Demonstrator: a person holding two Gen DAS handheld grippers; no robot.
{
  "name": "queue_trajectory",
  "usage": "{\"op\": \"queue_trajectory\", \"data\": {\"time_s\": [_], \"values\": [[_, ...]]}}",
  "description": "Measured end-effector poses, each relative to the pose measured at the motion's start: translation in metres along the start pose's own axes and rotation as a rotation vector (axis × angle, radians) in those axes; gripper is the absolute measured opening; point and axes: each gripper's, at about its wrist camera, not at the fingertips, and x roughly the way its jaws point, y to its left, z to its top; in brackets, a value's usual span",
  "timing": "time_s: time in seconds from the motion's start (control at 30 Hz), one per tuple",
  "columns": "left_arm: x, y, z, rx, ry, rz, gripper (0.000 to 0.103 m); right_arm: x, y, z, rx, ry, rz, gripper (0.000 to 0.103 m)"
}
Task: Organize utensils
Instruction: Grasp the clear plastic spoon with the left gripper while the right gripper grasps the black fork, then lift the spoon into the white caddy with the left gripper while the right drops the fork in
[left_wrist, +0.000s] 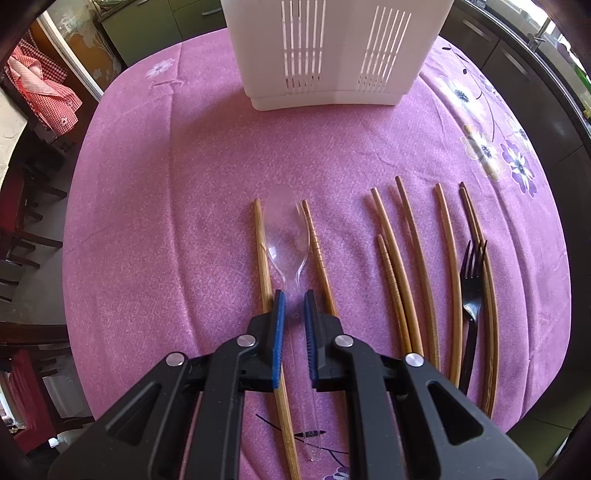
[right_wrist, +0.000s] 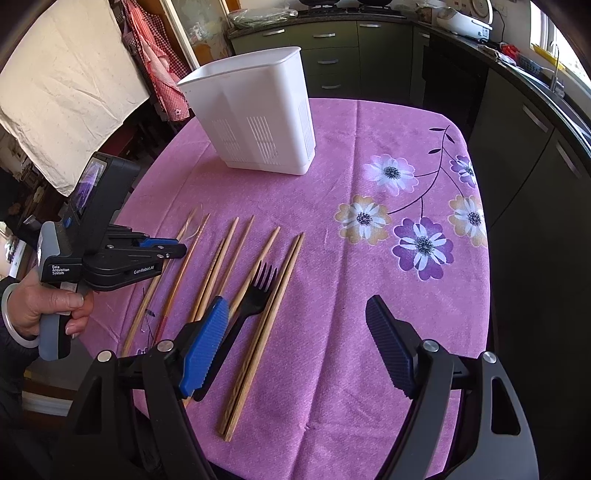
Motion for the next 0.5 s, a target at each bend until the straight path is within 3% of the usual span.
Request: {"op": "queue_trajectory", "data": {"time_s": [0.2, 0.3, 0.4, 0.47, 0.5], "values": [[0.005, -0.003, 0.008, -0.011, -0.007, -0.027, 0.009, 0.002, 0.001, 0.001, 0.005, 0.020, 0.031, 0.077], [-0.010, 0.004, 0.003, -0.012, -0.079, -0.019, 0.009, 0.005, 0.001, 0.002, 0.008, 0.037, 0.043, 0.077], [-0.034, 0.007, 0.003, -0.027, -0.168, -0.026, 0.009, 0.013, 0.004, 0.001, 0.021, 0.083, 0.094, 0.060], [-0.053, 0.010, 0.002, -0.039, -0.244, -0.030, 0.009, 0.022, 0.009, 0.000, 0.023, 0.120, 0.095, 0.043], [-0.063, 0.011, 0.000, -0.049, -0.288, -0.032, 0.009, 0.026, 0.013, 0.000, 0.019, 0.132, 0.085, 0.038]]}}
